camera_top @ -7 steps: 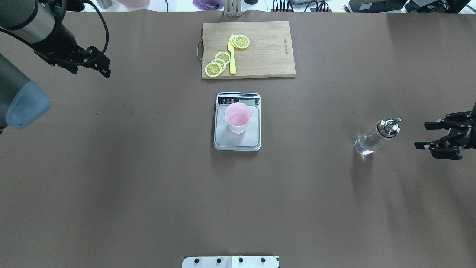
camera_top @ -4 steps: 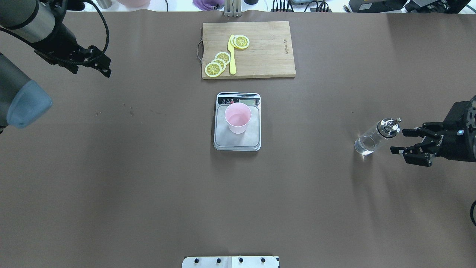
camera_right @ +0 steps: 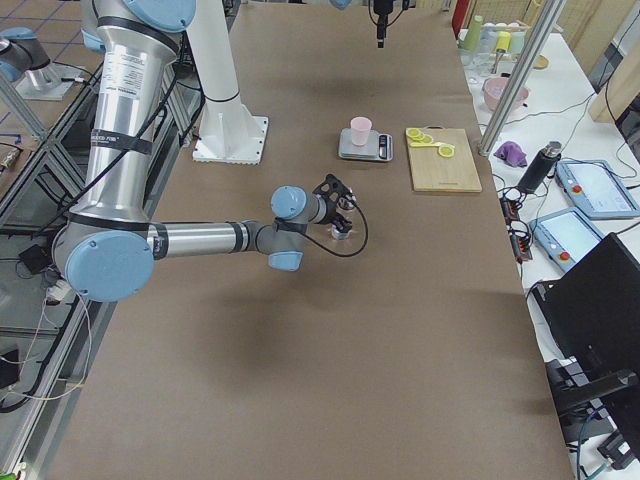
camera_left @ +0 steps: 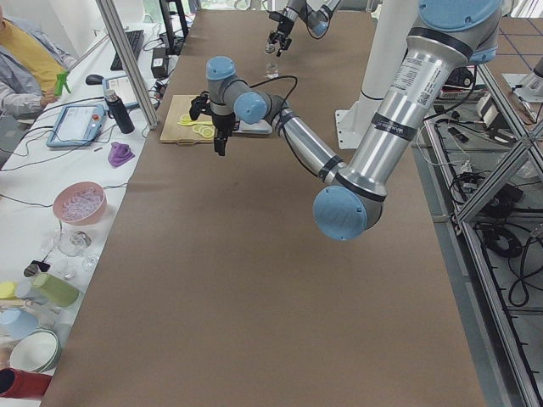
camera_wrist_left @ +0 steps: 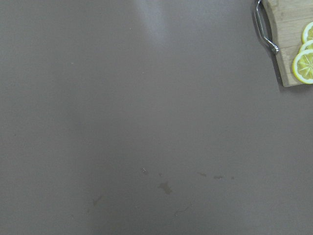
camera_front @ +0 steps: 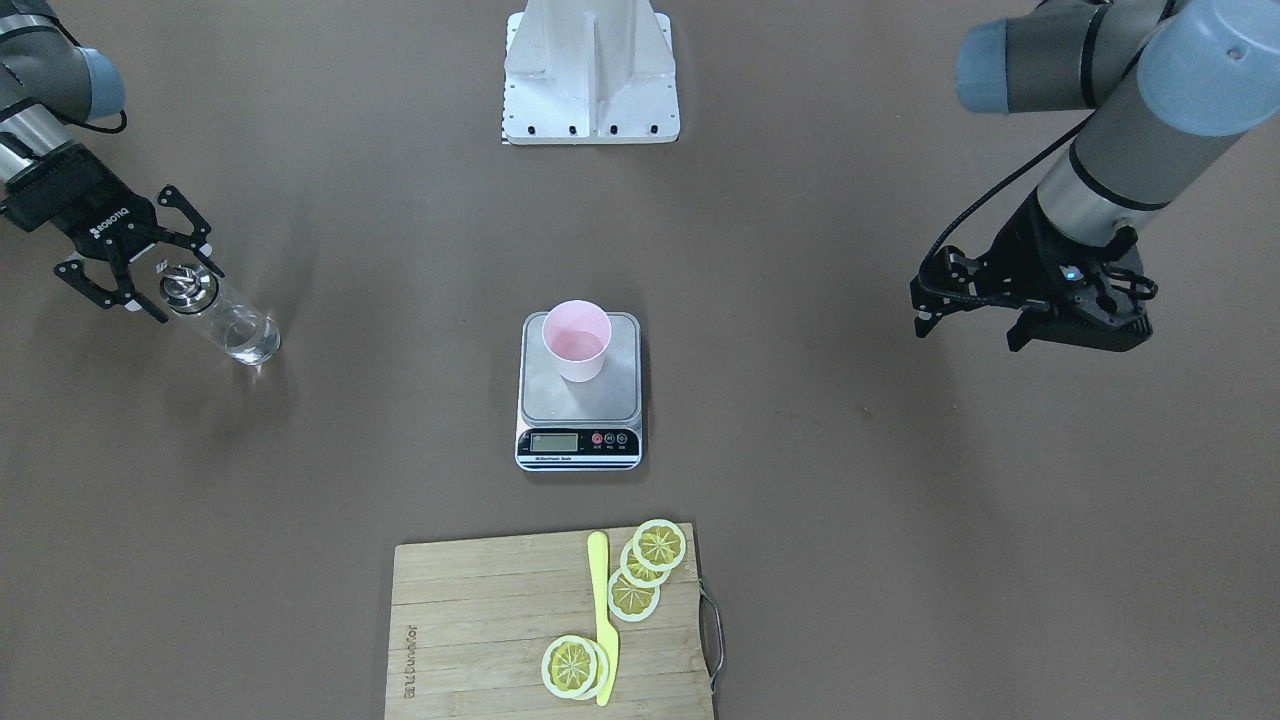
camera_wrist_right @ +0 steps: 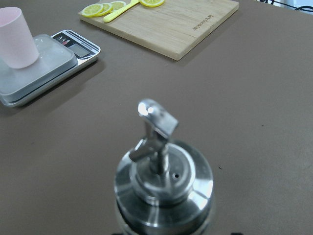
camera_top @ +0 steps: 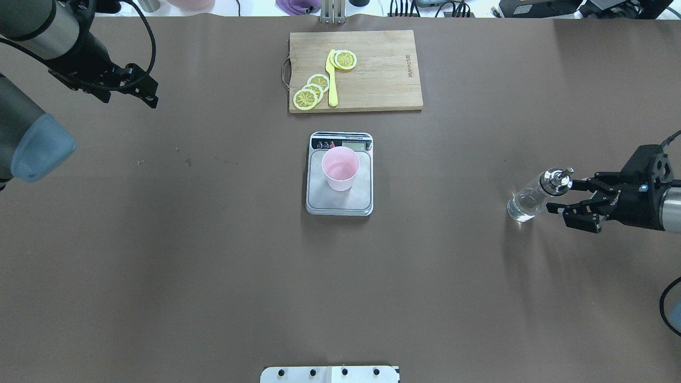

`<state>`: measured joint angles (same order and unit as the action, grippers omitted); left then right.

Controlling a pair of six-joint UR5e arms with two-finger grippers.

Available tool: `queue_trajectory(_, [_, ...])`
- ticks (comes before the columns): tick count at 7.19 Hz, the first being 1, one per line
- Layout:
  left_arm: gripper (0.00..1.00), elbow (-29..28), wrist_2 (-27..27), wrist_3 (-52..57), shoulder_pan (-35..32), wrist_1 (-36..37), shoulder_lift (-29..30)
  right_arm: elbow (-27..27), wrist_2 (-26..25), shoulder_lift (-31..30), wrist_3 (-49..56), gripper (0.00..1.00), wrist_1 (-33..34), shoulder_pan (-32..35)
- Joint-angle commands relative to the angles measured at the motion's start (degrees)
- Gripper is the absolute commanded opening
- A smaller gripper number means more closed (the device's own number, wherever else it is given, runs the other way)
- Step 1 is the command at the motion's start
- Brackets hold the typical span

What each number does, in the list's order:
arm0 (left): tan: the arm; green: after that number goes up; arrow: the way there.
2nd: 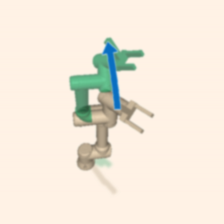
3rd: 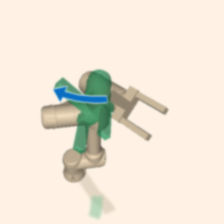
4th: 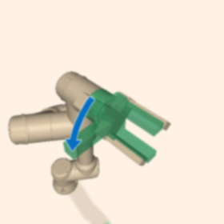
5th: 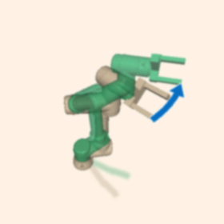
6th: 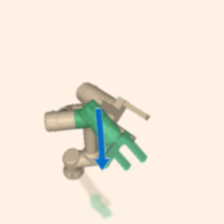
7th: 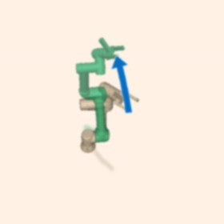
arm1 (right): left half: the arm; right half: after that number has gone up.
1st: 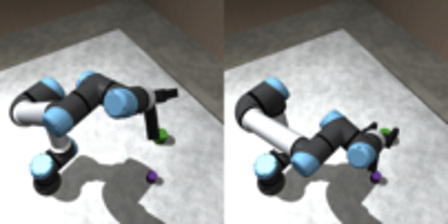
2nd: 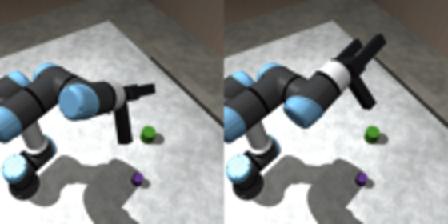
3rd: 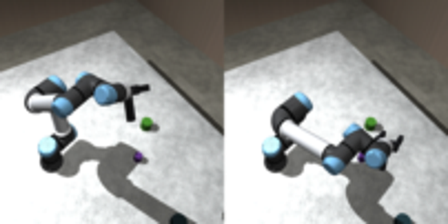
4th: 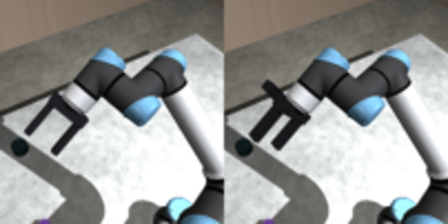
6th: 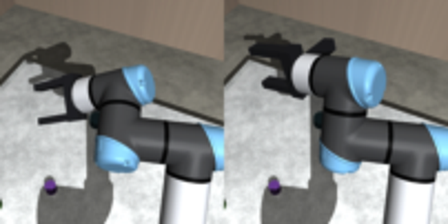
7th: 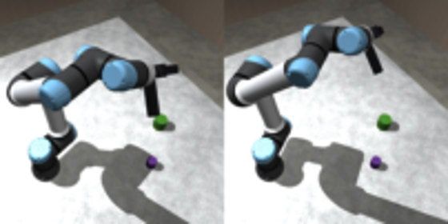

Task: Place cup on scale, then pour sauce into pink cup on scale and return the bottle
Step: 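Reach the right gripper to the glass sauce bottle and grasp it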

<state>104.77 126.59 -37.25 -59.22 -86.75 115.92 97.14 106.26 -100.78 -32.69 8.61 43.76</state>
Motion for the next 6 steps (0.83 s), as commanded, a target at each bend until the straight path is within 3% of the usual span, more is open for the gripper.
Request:
queue_trajectory(1, [0.98, 0.0, -0.29, -0.27, 0.06, 0.0, 0.09, -1.33, -1.31, 2.59, -2.71, 0.8, -0.08, -1.91])
queue_trajectory(6, [0.98, 0.0, -0.29, -0.45, 0.06, 0.0, 0.18, -4.58, -4.31, 4.71, -2.55, 0.79, -2.26, -4.39])
